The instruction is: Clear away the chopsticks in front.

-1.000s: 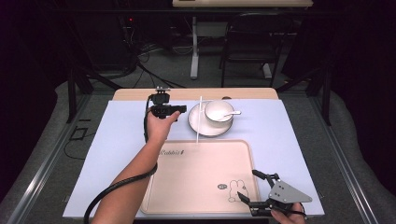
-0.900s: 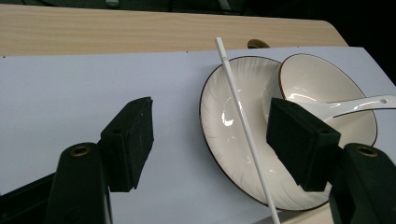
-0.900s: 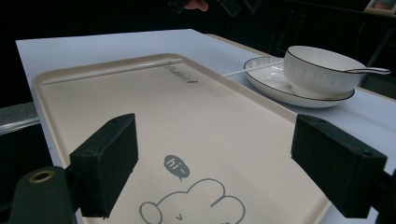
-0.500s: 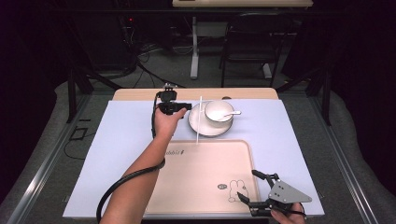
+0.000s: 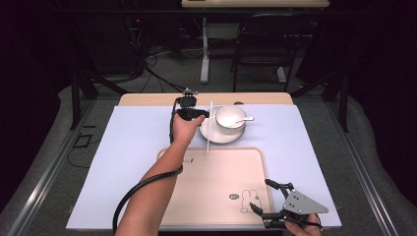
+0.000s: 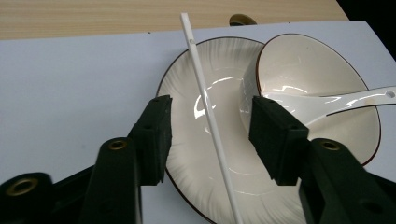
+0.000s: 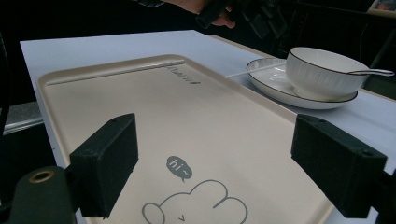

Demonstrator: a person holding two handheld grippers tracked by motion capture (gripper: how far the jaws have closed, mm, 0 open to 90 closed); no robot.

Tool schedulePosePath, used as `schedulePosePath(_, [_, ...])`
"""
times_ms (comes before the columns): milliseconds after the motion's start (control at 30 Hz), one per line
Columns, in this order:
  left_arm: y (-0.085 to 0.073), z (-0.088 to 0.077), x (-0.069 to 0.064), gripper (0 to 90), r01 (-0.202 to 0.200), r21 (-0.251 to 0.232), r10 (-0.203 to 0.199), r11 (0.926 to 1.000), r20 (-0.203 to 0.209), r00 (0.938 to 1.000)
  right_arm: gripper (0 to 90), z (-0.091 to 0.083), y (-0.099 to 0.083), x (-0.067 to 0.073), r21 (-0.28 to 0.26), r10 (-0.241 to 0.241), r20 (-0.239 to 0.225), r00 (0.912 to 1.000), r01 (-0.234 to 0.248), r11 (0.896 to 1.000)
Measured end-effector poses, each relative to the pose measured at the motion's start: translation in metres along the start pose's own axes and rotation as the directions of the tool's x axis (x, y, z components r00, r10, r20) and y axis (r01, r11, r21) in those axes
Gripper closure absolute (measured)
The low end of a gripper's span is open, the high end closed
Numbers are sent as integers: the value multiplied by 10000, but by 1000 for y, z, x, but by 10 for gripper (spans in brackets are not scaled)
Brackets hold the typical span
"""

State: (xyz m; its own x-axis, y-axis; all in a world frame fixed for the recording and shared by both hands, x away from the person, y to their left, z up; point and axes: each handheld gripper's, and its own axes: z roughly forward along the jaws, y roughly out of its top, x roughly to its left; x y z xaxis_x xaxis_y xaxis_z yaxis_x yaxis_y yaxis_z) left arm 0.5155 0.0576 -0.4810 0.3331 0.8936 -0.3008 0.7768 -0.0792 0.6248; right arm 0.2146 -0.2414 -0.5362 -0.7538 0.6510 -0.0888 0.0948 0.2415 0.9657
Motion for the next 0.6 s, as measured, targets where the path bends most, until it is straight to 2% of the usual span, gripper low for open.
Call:
schedulePosePath(200, [-1, 9, -5, 595, -128, 233, 124, 9996, 200, 9997, 145, 0, 0, 0, -7, 20, -9, 10000, -20, 10000])
schedulePosePath(467, [-1, 20, -8, 668, -140, 560, 138, 9983, 26, 9999, 144, 0, 0, 0, -35, 17, -23, 10000, -17, 10000])
schedulePosePath(600, [-2, 25, -7, 703, 15, 695, -8, 9976, -101, 9999, 145, 0, 0, 0, -42, 15, -18, 10000, -15, 10000])
